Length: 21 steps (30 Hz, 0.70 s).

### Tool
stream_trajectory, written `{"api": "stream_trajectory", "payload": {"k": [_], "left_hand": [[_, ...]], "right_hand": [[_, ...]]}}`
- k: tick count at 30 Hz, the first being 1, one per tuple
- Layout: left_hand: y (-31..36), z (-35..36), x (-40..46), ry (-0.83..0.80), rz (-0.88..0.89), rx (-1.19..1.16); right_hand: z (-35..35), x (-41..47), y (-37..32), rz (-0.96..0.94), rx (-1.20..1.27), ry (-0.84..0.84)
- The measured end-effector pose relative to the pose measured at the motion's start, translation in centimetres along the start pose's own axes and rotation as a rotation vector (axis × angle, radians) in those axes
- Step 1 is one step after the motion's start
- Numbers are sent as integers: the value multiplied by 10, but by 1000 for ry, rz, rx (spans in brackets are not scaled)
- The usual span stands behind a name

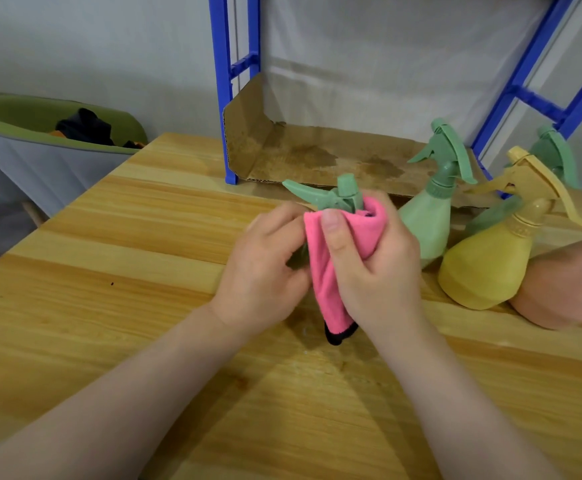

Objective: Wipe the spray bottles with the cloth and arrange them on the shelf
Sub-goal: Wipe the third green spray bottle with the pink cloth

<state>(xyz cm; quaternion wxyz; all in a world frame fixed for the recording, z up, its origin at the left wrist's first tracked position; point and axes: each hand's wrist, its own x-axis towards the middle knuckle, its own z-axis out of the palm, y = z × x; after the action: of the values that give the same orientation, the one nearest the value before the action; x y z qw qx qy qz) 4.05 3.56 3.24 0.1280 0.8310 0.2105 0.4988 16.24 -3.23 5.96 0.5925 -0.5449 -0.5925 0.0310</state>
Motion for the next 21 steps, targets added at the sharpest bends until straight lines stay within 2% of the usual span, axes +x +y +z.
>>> {"api": "stream_trajectory", "payload": {"k": [7,13,17,21], "left_hand": [[4,-2,5,-70,-9,-7],[6,1,6,-135,-54,210],[7,1,5,-105,2,251],[2,-3,3,-31,-7,272]], "right_hand": [[-4,3,4,-37,-321,102],[-13,10,11,-65,-498,134],[-16,10,10,-59,-485,137],[-6,3,5,-45,-357,12]]}}
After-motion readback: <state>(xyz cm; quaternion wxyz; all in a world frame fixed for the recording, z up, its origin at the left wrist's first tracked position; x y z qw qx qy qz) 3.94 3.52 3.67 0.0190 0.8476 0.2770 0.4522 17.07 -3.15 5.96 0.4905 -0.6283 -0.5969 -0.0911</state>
